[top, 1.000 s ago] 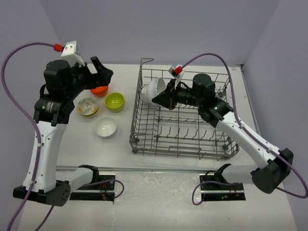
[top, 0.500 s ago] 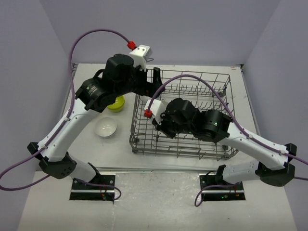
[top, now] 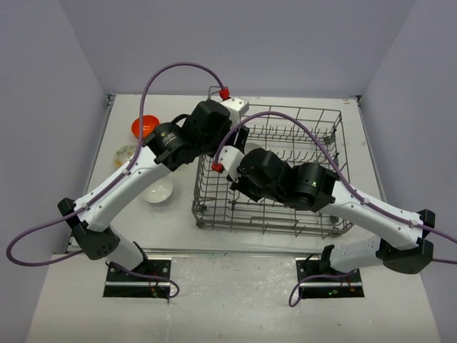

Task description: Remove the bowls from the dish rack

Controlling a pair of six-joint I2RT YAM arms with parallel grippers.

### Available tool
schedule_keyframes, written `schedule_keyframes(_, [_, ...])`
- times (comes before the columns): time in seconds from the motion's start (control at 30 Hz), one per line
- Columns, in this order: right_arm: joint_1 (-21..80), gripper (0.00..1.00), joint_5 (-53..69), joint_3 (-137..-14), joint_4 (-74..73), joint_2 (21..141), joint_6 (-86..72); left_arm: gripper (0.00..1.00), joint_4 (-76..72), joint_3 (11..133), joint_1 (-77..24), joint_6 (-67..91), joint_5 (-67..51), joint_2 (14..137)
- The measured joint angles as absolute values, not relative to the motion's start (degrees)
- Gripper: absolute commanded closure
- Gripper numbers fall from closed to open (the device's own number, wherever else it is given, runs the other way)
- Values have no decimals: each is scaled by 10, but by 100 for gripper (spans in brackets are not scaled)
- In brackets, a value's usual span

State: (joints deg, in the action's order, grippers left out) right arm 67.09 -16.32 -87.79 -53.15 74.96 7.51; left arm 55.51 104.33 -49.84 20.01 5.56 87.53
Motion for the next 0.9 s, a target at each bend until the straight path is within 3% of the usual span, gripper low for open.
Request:
schedule_keyframes(0.03, [671, 100, -170, -881, -531, 753, 76, 57, 558, 1043, -500, 199, 61, 879])
schedule_keyframes(0.07, [671, 100, -175, -883, -530, 756, 77, 75, 559, 1043, -500, 200, 64, 882])
schedule_keyframes(0.13, [673, 100, -180, -890, -527, 764, 79, 87, 559, 1044, -503, 202, 67, 889])
schedule_keyframes(0.17, [676, 100, -185, -892, -524, 767, 79, 99, 562, 1047, -502, 201, 71, 894])
schedule_keyframes(0.43, [682, 98, -207, -897, -517, 769, 86, 100, 580, 1060, -503, 200, 95, 911])
schedule_keyframes(0.47, [682, 84, -209, -896, -513, 768, 89, 100, 580, 1060, -503, 202, 101, 909])
schedule_keyframes(0.53, [683, 29, -216, -891, -497, 766, 88, 100, 580, 1060, -503, 206, 126, 902])
schedule_keyframes(0.63, [682, 1, -229, -875, -474, 755, 86, 100, 580, 1058, -495, 218, 185, 885])
schedule_keyframes(0.73, [682, 1, -236, -851, -434, 725, 83, 100, 579, 1042, -454, 230, 209, 852])
schedule_keyframes(0.9, [681, 1, -264, -809, -399, 631, 65, 100, 548, 971, -262, 256, 238, 752])
